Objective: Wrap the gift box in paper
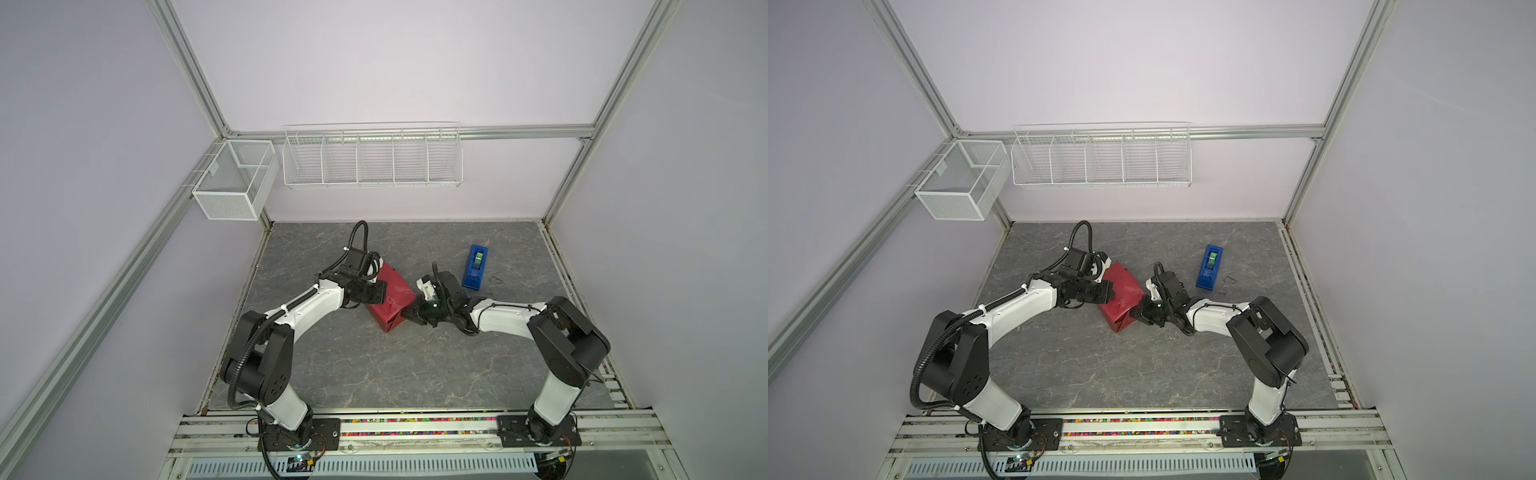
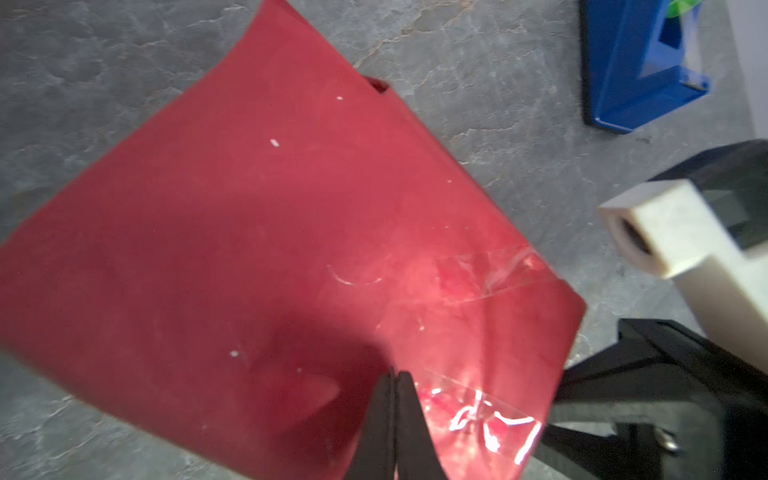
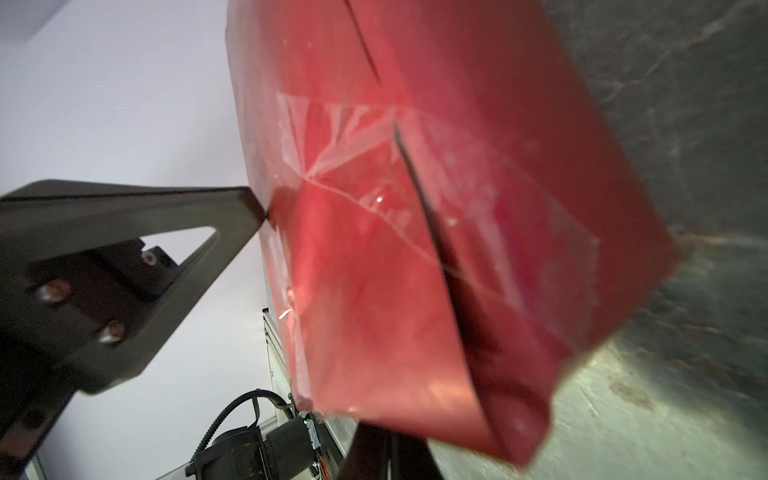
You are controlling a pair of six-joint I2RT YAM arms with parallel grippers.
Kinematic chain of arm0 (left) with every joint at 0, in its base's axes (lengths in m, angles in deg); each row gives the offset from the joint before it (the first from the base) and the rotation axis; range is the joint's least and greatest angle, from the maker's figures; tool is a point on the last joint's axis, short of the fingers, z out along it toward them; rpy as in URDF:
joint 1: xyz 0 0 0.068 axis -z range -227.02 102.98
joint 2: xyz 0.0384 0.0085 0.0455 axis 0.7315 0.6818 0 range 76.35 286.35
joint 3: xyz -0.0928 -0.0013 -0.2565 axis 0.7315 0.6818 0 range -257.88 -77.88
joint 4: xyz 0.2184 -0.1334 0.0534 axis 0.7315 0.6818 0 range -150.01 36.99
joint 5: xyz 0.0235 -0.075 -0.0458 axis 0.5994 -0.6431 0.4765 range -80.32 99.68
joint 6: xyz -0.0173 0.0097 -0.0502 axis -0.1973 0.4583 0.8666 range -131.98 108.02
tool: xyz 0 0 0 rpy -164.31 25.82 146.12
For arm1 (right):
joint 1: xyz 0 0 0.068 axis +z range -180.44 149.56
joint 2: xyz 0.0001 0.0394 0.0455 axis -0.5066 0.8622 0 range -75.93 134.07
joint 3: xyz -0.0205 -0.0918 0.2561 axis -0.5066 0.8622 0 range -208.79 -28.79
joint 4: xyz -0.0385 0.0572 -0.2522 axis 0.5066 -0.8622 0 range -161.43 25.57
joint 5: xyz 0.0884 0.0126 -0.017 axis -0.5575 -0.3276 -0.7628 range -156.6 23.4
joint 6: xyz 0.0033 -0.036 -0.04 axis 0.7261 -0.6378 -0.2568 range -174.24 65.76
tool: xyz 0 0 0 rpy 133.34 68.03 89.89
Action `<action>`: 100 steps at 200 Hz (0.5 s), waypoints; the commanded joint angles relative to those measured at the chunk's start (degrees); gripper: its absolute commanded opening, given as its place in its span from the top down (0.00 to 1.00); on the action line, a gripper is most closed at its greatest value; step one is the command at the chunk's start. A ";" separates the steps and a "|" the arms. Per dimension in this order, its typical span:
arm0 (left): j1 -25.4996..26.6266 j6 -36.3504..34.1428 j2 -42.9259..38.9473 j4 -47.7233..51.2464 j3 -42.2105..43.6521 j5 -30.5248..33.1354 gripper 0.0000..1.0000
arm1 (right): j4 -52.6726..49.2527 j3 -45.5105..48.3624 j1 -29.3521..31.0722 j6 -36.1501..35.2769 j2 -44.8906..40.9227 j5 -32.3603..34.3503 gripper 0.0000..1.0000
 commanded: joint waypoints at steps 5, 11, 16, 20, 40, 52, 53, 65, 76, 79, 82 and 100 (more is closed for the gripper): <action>1.59 2.06 0.02 0.29 -2.84 -6.83 1.00 | -0.32 -0.07 -0.02 -0.17 -1.51 -0.20 0.93; 2.27 2.14 0.28 0.35 -3.00 -6.94 1.00 | -0.17 -0.09 -0.02 -0.06 -1.54 -0.15 0.93; 2.69 2.17 0.43 0.30 -3.12 -7.18 1.00 | -0.21 -0.09 -0.05 -0.10 -1.57 -0.22 0.93; 3.04 2.35 0.67 0.21 -3.19 -7.41 1.00 | -0.17 -0.15 -0.03 -0.05 -1.62 -0.23 0.93; 3.86 3.27 1.79 -0.13 -3.03 -9.26 1.00 | -0.19 -0.26 -0.02 -0.03 -1.63 -0.24 0.93; 4.17 3.80 1.93 -0.46 -2.42 -9.59 1.00 | -0.14 -0.31 -0.02 0.06 -1.62 -0.20 0.94; 4.16 3.85 1.96 -0.48 -2.41 -9.63 1.00 | -0.10 -0.33 -0.07 0.06 -1.58 -0.22 0.93; 4.23 4.37 1.74 -0.93 -1.33 -9.60 1.00 | 0.16 -0.24 -0.06 0.26 -1.71 -0.39 0.93; 4.23 4.59 1.78 -0.91 -0.50 -9.33 1.00 | 0.61 -0.25 -0.02 0.54 -1.83 -0.53 0.93; 4.23 4.61 1.82 -0.93 -0.28 -9.37 1.00 | 0.66 -0.21 0.00 0.58 -1.85 -0.58 0.93; 4.25 4.61 1.89 -1.04 -0.05 -9.41 1.00 | 0.77 -0.26 -0.02 0.64 -1.86 -0.65 0.93; 4.23 4.79 2.47 -1.45 0.85 -9.92 1.00 | 1.16 -0.35 -0.02 0.85 -1.89 -0.84 0.93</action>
